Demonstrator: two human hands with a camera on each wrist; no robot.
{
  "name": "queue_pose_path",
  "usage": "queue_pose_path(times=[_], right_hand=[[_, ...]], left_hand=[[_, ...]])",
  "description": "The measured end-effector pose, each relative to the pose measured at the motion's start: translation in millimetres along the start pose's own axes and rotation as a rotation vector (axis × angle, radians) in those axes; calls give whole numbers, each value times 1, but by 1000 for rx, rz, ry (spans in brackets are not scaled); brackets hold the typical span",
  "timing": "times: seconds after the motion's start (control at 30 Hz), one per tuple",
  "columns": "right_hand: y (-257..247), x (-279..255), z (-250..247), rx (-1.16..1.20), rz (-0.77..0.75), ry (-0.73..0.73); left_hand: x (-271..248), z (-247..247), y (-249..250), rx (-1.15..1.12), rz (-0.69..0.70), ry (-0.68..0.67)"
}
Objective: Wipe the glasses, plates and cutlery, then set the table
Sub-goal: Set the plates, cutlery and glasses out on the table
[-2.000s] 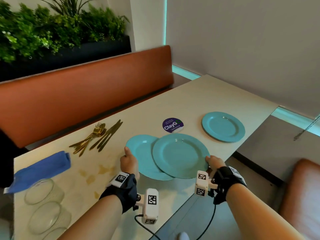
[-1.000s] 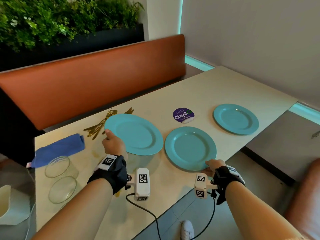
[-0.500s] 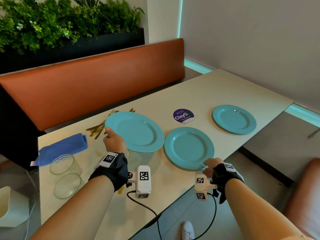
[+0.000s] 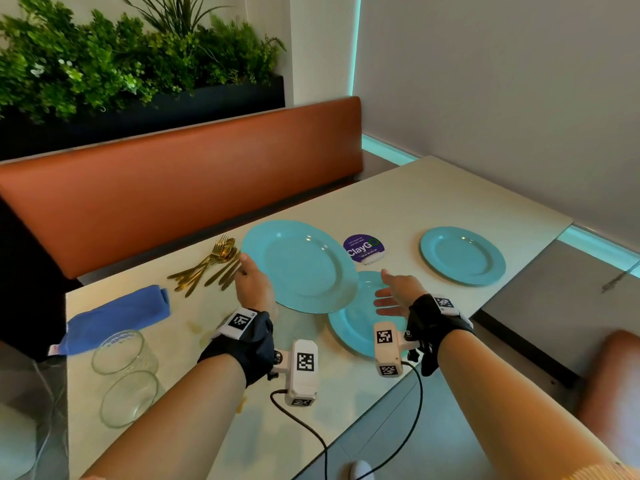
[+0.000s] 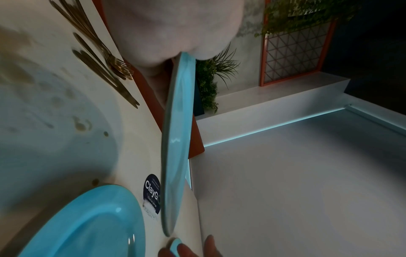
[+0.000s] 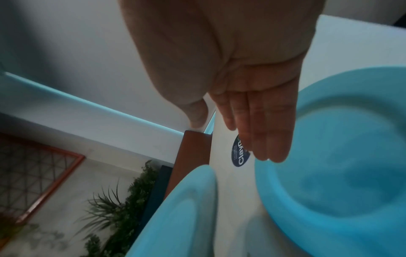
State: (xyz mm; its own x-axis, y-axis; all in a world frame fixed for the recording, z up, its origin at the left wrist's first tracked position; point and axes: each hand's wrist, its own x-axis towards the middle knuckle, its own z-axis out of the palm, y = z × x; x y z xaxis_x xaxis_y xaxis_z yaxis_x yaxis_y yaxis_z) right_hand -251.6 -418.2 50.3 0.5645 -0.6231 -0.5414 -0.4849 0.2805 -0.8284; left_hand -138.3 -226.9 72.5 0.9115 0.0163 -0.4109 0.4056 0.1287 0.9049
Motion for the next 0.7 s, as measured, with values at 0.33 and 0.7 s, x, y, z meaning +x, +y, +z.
queue_pose_path(times=[0.33,0.7], right_hand=[[-46,89,14,135,73,-63],[-100,221,33,34,136,-20]], left_hand=[[52,67,4,-2,-107,-131],[163,113,11,223,-185,-92]])
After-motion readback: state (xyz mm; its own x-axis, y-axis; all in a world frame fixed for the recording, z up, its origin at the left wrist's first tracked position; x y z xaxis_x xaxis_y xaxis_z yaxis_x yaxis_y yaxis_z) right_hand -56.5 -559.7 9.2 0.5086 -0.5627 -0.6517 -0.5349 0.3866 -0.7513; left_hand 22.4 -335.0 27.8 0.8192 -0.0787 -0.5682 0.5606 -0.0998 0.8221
